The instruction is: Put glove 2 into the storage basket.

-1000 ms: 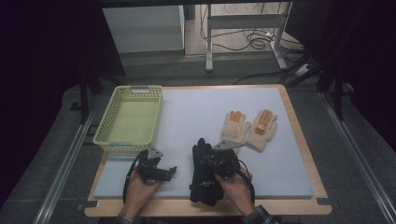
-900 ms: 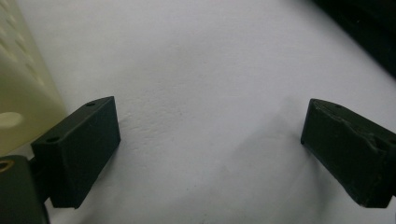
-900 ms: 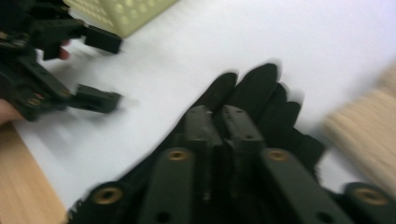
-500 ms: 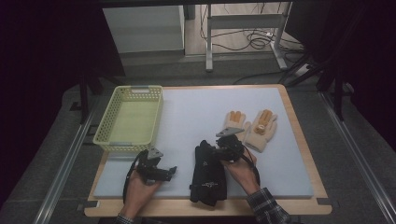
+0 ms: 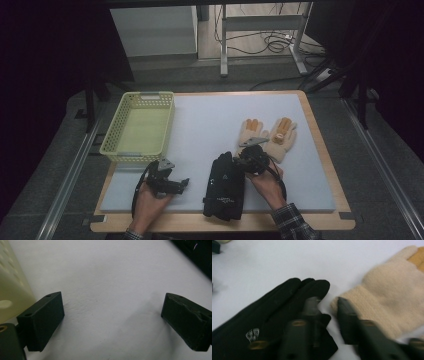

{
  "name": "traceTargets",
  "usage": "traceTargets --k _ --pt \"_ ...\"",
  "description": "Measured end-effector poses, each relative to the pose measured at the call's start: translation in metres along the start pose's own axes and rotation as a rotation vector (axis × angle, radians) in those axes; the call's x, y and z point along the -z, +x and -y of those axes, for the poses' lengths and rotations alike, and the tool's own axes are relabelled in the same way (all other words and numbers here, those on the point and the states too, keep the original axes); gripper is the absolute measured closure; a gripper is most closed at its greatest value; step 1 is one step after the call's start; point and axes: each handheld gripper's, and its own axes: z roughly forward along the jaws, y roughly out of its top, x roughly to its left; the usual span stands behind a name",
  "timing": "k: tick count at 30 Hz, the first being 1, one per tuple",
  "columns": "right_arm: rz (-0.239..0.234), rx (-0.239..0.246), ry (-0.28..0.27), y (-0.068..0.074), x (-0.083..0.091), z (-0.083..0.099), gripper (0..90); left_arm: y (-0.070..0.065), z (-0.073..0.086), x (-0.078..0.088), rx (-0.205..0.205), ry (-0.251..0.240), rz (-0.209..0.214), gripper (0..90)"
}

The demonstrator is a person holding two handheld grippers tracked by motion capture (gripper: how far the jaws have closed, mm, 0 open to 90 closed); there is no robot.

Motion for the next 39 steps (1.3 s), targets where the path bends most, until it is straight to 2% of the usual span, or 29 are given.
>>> traceTargets --k 2,4,5,6,7,10,12,15,18,19,20,24,28,31,33,37,39 --pt "-0.052 -0.007 -0.015 0.002 0.008 0.006 64.2 0.0 0.0 0.0 0.002 -0.001 0.0 5.0" --pt "-0.101 0.022 -0.014 0.01 0.017 0.013 64.2 0.0 0.0 0.0 0.003 -0.003 -0.001 5.0" --pt "-0.122 0.037 -0.009 0.015 0.021 0.016 64.2 0.0 0.0 0.0 0.0 0.0 0.0 5.0" --pt "-0.163 0.065 -0.012 0.027 0.028 0.022 64.2 0.0 0.0 0.0 -0.001 0.001 0.0 5.0" --pt "-0.163 0.065 -0.012 0.027 0.028 0.022 64.2 0.0 0.0 0.0 -0.001 0.001 0.0 5.0" --pt "-0.218 0.109 -0.012 0.045 0.035 0.031 62.8 0.0 0.0 0.0 -0.001 0.001 0.0 5.0" --pt "-0.267 0.144 -0.013 0.058 0.035 0.037 58.5 0.0 0.0 0.0 -0.001 0.001 -0.001 5.0" --pt "-0.275 0.171 0.004 0.066 0.029 0.041 60.8 0.0 0.0 0.0 0.004 -0.004 -0.001 5.0" --pt "-0.22 0.206 0.047 0.071 0.019 0.047 79.9 0.0 0.0 0.0 0.003 -0.004 -0.001 5.0" --pt "-0.208 0.199 0.037 0.071 0.018 0.048 87.2 0.0 0.0 0.0 0.003 -0.004 -0.001 5.0" --pt "-0.229 0.17 0.039 0.07 0.017 0.049 89.0 0.0 0.0 0.0 0.004 -0.004 0.0 5.0" --pt "-0.207 0.188 0.028 0.074 0.02 0.049 89.3 0.0 0.0 0.0 0.004 -0.003 0.0 5.0" --pt "-0.234 0.164 -0.025 0.074 0.032 0.04 89.3 0.0 0.0 0.0 0.003 -0.003 0.0 5.0" --pt "-0.233 0.177 -0.061 0.08 0.041 0.029 89.3 0.0 0.0 0.0 0.003 -0.003 0.0 5.1" --pt "-0.257 0.179 -0.075 0.088 0.042 0.02 89.3 0.0 0.0 0.0 -0.001 0.0 0.0 5.0" --pt "-0.267 0.186 -0.062 0.094 0.035 0.019 89.2 0.0 0.0 0.0 0.004 -0.003 0.001 5.0" --pt "-0.269 0.194 -0.025 0.095 0.026 0.023 89.1 0.0 0.0 0.0 0.003 -0.003 0.001 5.1"
